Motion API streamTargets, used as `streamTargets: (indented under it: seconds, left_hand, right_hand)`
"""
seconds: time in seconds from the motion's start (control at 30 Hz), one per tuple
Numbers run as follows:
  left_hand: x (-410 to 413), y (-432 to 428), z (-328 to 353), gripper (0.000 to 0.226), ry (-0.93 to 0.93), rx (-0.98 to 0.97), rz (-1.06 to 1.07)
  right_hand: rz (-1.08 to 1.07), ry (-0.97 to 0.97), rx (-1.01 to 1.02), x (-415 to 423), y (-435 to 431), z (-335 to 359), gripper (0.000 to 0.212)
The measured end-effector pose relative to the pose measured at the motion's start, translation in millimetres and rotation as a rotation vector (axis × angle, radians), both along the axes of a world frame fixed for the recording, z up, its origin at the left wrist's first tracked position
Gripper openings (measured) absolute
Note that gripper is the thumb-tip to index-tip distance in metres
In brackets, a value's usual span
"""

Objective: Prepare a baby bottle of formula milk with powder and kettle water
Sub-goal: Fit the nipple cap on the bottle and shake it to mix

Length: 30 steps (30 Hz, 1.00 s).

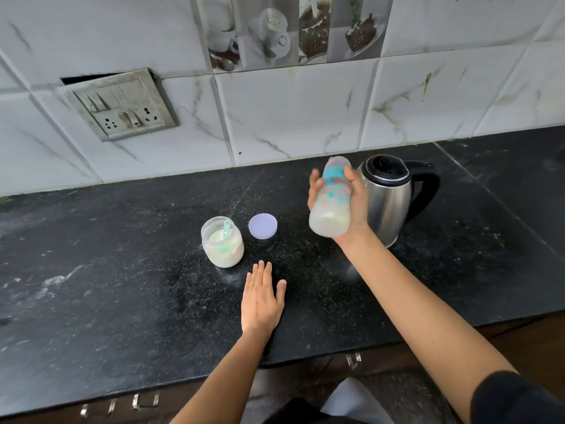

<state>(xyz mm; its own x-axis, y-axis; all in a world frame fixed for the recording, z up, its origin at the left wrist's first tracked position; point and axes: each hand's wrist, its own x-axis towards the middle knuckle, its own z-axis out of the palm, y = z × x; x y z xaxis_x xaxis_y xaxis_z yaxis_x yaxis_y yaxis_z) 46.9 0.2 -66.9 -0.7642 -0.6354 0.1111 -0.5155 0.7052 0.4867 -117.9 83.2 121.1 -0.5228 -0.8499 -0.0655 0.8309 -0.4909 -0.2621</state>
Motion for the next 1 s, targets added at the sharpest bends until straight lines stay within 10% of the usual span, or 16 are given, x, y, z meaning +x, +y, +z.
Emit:
streamTargets:
  seconds: [0.23, 0.37, 0.57, 0.73, 0.9, 1.0]
  left_hand:
    - [1, -1, 0, 0.058, 0.01, 0.006, -0.002]
    - [1, -2, 0, 0.058, 0.016, 0.009, -0.004]
    - [2, -2, 1, 0.057, 0.017, 0.026, -0.002]
    - [2, -2, 3, 0.057, 0.015, 0.022, -0.004]
    - [3, -2, 3, 0.057, 0.006, 0.026, -0.006]
    - [3, -2, 3, 0.057, 0.0, 0.022, -0.008]
  right_hand:
    - [0.174, 0.265, 0.048, 13, -1, -12, 0.05]
    - [0.119, 0.031, 0.015, -2, -12, -6, 0.077]
    - [0.178, 0.32, 0.049, 21, -10, -6, 0.031]
    - [0.064, 0.086, 0.083, 1, -21, 0, 0.066]
    - [0.158, 0.3, 0.137, 23, -11, -7, 0.045]
    - [0.007, 0.094, 0.164, 8, -14, 2, 0.033]
